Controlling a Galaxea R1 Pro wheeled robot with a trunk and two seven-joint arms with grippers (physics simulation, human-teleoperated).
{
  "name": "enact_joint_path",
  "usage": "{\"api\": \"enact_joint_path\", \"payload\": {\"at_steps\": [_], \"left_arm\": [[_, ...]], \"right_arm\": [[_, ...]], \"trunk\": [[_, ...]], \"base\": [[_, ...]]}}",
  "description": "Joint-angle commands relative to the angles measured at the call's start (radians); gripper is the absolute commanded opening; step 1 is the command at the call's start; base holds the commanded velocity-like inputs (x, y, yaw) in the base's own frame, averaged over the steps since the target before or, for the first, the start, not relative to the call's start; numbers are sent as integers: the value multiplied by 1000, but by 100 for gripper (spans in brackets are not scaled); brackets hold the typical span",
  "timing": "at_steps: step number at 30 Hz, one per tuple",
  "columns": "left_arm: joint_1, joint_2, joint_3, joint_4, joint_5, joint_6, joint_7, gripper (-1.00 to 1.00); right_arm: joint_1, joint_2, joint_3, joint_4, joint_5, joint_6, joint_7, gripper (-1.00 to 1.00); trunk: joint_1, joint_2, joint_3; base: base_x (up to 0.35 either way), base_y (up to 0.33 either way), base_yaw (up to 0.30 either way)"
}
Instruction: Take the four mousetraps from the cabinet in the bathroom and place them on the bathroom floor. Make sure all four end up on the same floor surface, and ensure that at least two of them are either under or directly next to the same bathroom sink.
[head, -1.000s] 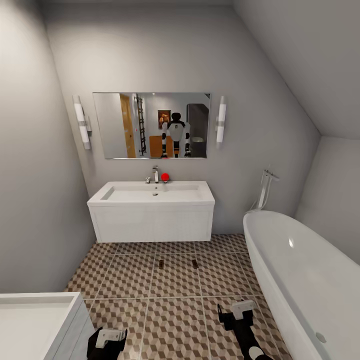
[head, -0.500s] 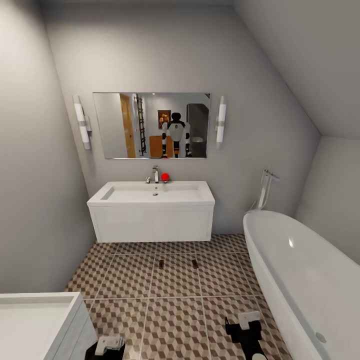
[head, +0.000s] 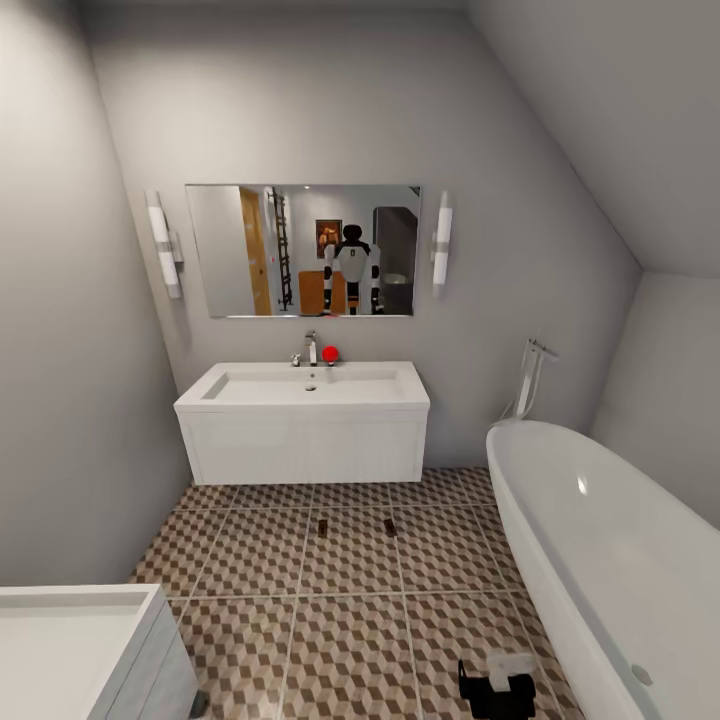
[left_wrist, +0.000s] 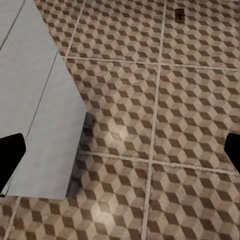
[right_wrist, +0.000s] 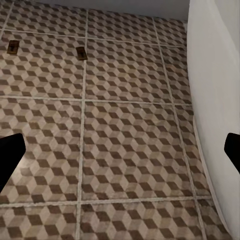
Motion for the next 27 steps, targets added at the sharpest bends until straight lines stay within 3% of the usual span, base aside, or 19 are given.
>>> {"api": "enact_joint_path", "payload": {"at_steps": [1, 27], "left_arm": [[1, 1, 2, 4, -10, -14, 10, 100], [12, 1, 2, 4, -7, -47, 14, 100]], "right_arm": [[0, 0, 8, 1, -8, -4, -4, 100], [3, 0, 6, 1, -9, -12, -6, 100]], "trunk": [[0, -1, -1], [0, -1, -40]], "base": [[0, 0, 0], [0, 0, 0]]}}
